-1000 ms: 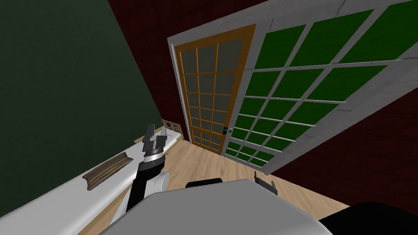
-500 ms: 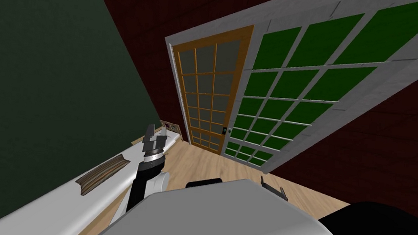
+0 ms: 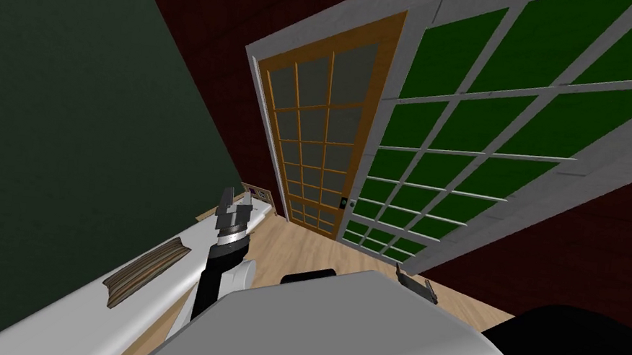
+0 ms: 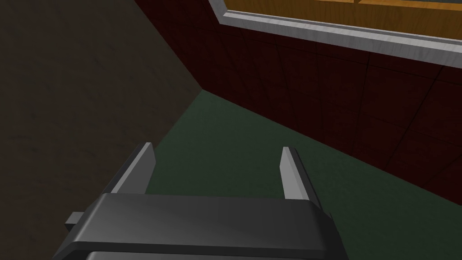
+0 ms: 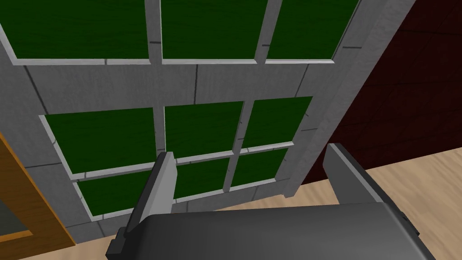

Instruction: Pull the door open

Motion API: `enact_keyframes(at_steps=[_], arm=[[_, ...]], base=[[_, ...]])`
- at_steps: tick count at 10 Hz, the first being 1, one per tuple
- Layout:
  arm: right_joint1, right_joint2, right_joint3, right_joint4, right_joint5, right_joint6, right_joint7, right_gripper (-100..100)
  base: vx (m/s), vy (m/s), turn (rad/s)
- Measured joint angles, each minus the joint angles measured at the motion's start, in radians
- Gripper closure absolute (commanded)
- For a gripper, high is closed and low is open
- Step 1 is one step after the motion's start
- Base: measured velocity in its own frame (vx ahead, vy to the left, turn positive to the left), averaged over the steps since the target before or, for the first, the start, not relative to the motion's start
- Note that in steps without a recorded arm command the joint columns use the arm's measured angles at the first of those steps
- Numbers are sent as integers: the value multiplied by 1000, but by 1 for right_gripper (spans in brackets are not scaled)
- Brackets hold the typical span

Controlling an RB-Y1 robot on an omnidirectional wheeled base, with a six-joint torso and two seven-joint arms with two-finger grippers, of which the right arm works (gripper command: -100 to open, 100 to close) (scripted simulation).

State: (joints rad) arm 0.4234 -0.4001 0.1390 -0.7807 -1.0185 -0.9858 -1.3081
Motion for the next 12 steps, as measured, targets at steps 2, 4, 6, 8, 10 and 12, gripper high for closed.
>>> enact_keyframes(at_steps=[2,4,6,8,10,12], arm=[[-27,-8,9,14,8,-6,-23,-100],[-61,-8,21,28,18,-17,-45,-100],[-71,-9,24,17,21,-16,-47,-100],[-87,-12,29,-10,24,-8,-44,-100],[-105,-13,36,-32,30,-9,-51,-100],[-122,-12,43,-61,36,-6,-51,-100]], base=[[212,-11,108],[184,-29,79],[103,-6,73],[187,-4,140],[194,-28,113],[211,6,126]])
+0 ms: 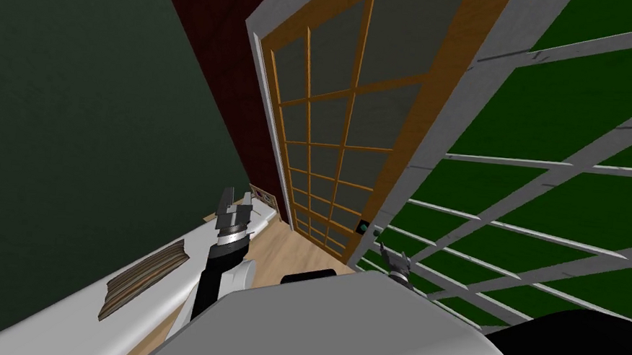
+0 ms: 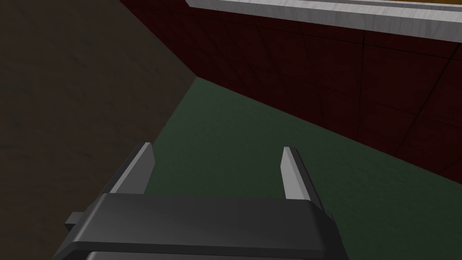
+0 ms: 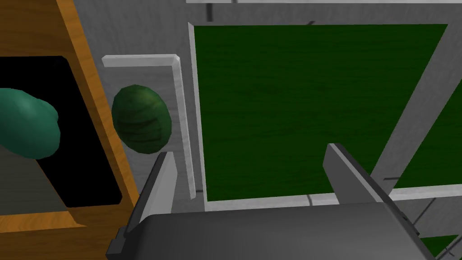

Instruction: Pull the door open

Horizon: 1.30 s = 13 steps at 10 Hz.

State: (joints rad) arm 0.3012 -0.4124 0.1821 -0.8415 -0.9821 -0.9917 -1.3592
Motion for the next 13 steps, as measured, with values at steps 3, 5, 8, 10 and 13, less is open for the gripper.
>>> enact_keyframes(at_steps=[3,5,8,10,13], arm=[[-10,10,4,-17,1,7,12,-100],[-30,12,11,17,7,-1,-3,-100],[-28,21,20,15,11,-1,-3,100],[-29,22,22,15,11,1,-3,100],[-15,22,22,22,8,-1,-4,-100]], base=[[66,7,-10],[15,1,-10],[-5,27,33],[6,5,-18],[-128,-2,-107]])
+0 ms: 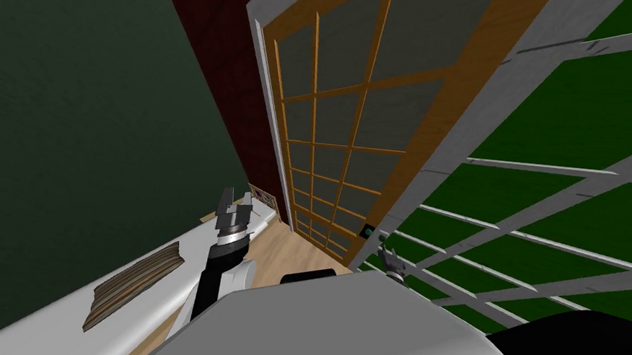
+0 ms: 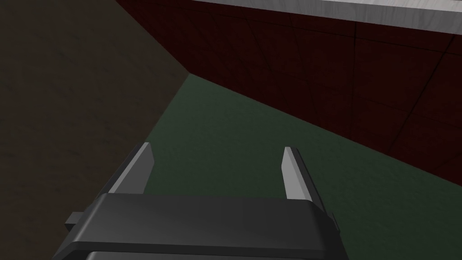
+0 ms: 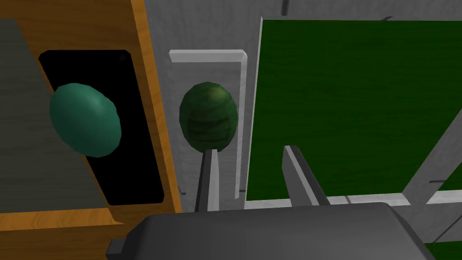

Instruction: Pull the door open

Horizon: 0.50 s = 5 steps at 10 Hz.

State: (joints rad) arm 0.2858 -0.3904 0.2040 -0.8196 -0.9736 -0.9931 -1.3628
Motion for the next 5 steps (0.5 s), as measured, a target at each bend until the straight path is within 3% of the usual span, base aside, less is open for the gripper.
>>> enact_keyframes(at_steps=[2,5], arm=[[10,2,0,42,-5,-6,-5,-100],[60,0,-4,31,-25,10,20,-100]], base=[[-235,-27,-142],[-215,0,-126]])
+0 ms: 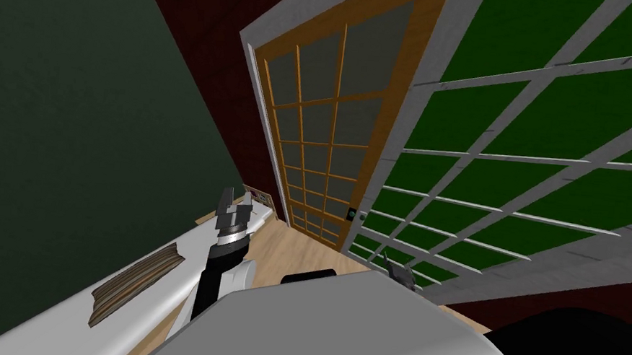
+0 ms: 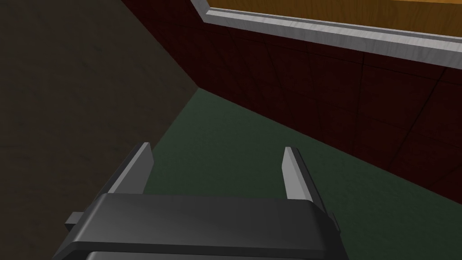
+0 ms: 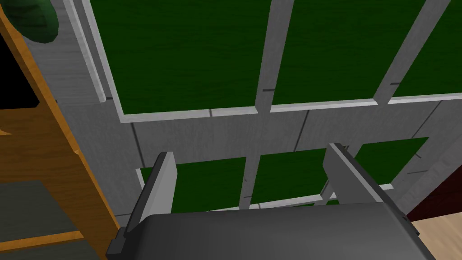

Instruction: Pull the door open

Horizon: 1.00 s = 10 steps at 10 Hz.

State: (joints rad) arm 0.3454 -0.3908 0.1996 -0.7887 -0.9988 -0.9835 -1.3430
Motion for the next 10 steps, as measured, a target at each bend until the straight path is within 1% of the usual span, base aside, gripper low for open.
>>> enact_keyframes(at_steps=[1,2,3,4,6,7,8,9,10], arm=[[6,1,1,6,-3,1,4,-100],[3,3,5,23,-5,-1,3,-100],[0,8,12,51,-7,-9,-1,-100],[2,11,19,65,-12,-12,0,-100],[9,16,31,64,-27,-3,21,-100],[-9,23,45,93,-32,-6,23,-100],[-16,31,59,88,-42,-3,39,-100],[-24,40,72,74,-53,5,64,-100],[-40,44,82,95,-53,3,66,-100]], base=[[-140,17,-51],[-179,32,-140],[-194,26,-190],[-186,0,-173],[-181,48,-134],[-189,63,-187],[-161,43,-134],[-78,21,-21],[-36,13,-53]])
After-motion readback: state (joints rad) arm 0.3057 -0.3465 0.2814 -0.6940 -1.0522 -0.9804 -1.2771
